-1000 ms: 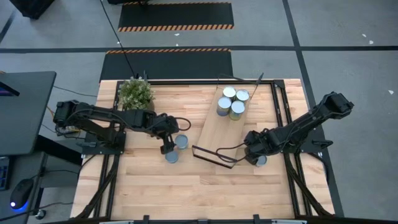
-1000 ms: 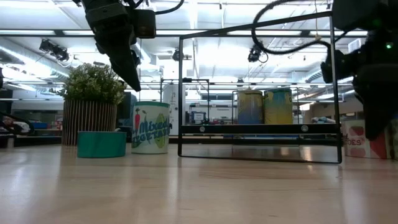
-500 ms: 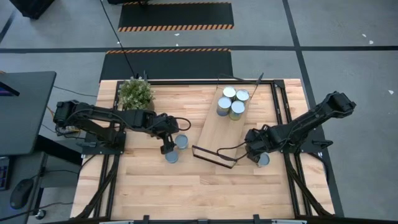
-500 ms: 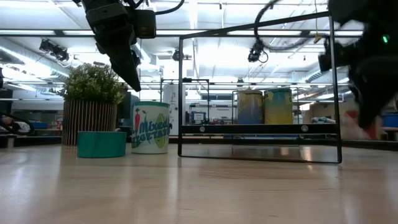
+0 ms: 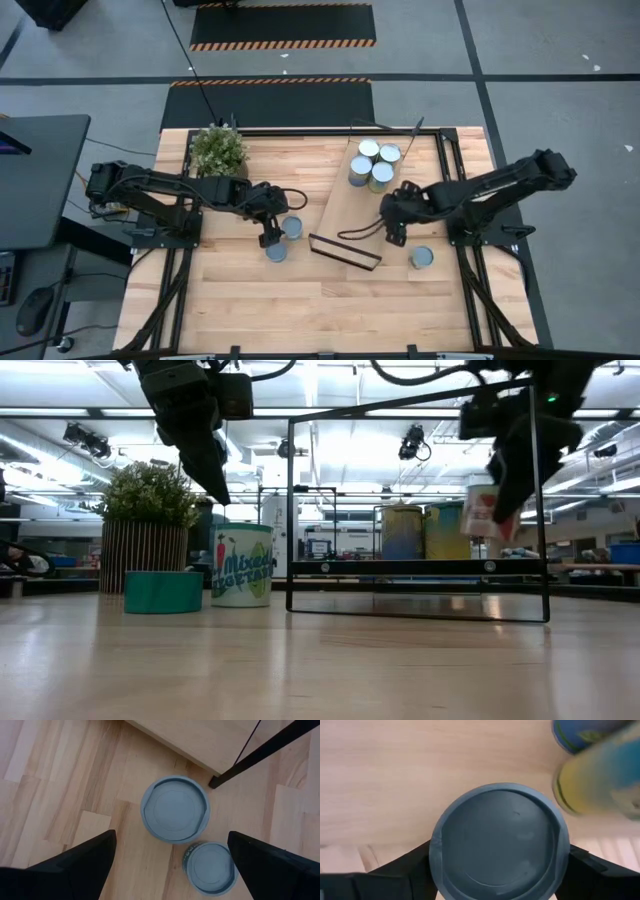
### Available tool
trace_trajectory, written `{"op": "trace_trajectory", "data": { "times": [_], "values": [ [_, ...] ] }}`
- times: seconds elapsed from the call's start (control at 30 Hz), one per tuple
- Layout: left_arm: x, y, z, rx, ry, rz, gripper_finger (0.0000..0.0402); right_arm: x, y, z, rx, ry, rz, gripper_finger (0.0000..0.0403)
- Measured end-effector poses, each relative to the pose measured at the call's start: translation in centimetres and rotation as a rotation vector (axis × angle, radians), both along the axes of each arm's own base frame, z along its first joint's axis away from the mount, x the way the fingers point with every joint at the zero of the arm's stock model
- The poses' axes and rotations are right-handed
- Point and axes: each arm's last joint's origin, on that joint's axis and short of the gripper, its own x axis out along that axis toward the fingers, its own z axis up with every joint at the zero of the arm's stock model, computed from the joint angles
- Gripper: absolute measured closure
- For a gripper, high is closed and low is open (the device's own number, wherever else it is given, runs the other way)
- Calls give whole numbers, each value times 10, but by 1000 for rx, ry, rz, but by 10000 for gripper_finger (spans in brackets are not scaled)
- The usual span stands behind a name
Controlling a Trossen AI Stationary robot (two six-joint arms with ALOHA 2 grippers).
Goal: Pick and place cans onto a shelf
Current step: Put the canned diced tomatoes on the shelf
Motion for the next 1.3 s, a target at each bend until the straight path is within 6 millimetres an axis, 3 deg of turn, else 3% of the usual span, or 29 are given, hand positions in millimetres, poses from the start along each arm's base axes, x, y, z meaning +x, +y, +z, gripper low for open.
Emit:
{"op": "trace_trajectory", "data": {
  "times": [0.37, 0.77, 0.9, 1.3],
  "values": [
    [0, 0, 0, 1, 0, -1, 14, 26, -25, -23, -26, 44, -11, 89],
    [0, 0, 0, 1, 0, -1, 14, 28, -26, -14, -41, -33, 10, 43],
    [0, 0, 0, 1, 0, -1, 14, 25, -23, -9, -57, -50, 39, 43],
    [0, 0, 0, 1, -2, -1, 14, 24, 3, -11, -370, 24, 236, 46]
  ]
}}
